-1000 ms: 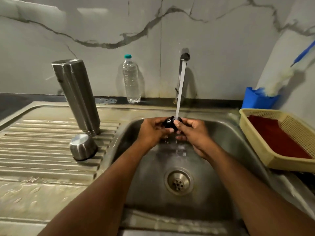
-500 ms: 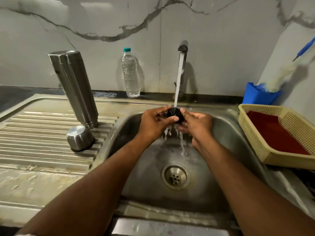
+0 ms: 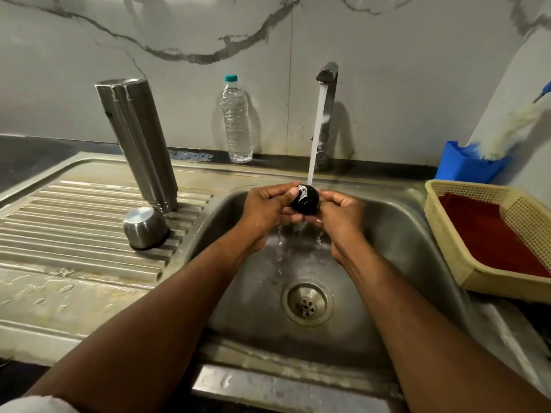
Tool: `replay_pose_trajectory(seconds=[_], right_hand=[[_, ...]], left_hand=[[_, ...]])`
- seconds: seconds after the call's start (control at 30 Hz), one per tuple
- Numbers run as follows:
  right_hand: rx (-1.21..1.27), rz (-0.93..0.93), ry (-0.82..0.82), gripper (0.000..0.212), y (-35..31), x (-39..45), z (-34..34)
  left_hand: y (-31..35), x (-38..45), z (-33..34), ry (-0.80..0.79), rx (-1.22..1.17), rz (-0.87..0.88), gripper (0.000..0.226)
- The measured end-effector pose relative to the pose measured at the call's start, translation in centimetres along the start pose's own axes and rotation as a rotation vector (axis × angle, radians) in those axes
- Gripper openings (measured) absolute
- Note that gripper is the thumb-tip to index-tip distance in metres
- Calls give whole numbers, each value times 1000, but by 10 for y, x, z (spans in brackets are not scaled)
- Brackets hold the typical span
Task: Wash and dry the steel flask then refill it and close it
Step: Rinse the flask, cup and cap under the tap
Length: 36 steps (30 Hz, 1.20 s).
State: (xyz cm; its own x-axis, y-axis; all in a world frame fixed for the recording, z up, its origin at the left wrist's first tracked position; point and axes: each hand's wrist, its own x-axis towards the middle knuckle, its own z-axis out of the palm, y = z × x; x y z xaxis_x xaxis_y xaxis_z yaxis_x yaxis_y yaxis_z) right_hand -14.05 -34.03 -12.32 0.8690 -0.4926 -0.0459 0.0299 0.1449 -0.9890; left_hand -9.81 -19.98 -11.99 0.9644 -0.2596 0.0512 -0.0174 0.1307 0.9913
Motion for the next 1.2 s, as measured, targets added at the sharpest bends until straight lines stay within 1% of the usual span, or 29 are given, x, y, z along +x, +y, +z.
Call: replay_pose_trajectory(seconds=[0.07, 0.13, 0.17, 0.2, 0.23, 0.33, 0.43, 0.53, 0.63, 0.73, 0.83, 0.87, 0.97, 1.07, 1.13, 1.2], right_hand=[[-182, -114, -80, 36, 4, 0, 1], [-227, -177, -192, 57, 5, -4, 1], [-222, -194, -215, 69, 6, -6, 2], [-228, -223, -215, 76, 5, -7, 2], [-258, -263, -199, 77, 4, -8, 2], [-299, -344, -165, 60, 1, -8, 0], [-327, -372, -173, 46, 2, -4, 0], [-218, -266, -203, 44, -1, -5, -2], [-126, -180, -182, 37, -4, -7, -2], [0, -88, -116, 32, -4, -5, -1], [4, -18, -52, 33, -10, -4, -3], [-20, -17, -66, 33, -11, -3, -3], [-83, -57, -196, 28, -9, -6, 1], [-153, -57, -198, 27, -8, -8, 1], [-163, -35, -195, 27, -8, -9, -1], [-142, -17, -233, 21, -10, -10, -2]], left_hand=[[-2, 3, 0, 65, 10, -3, 27], [-4, 6, 0, 115, 28, 12, 26], [-5, 7, 1, 134, 54, 40, 25], [-6, 8, 1, 149, 94, 80, 24], [-7, 10, 1, 156, 134, 125, 23], [-5, 9, 1, 120, 196, 231, 23], [-4, 9, -3, 33, 184, 277, 26], [-3, 7, -9, -44, 145, 271, 28], [-3, 7, -12, -97, 104, 240, 31], [-4, 7, -11, -136, 48, 216, 32], [-3, 6, -8, -114, 35, 218, 30], [-3, 6, -7, -91, 41, 215, 29], [-5, 6, -5, -43, 51, 205, 28], [-6, 6, -4, -66, 53, 169, 36], [-6, 6, -4, -99, 76, 154, 35], [-7, 7, -4, -114, 97, 138, 31]])
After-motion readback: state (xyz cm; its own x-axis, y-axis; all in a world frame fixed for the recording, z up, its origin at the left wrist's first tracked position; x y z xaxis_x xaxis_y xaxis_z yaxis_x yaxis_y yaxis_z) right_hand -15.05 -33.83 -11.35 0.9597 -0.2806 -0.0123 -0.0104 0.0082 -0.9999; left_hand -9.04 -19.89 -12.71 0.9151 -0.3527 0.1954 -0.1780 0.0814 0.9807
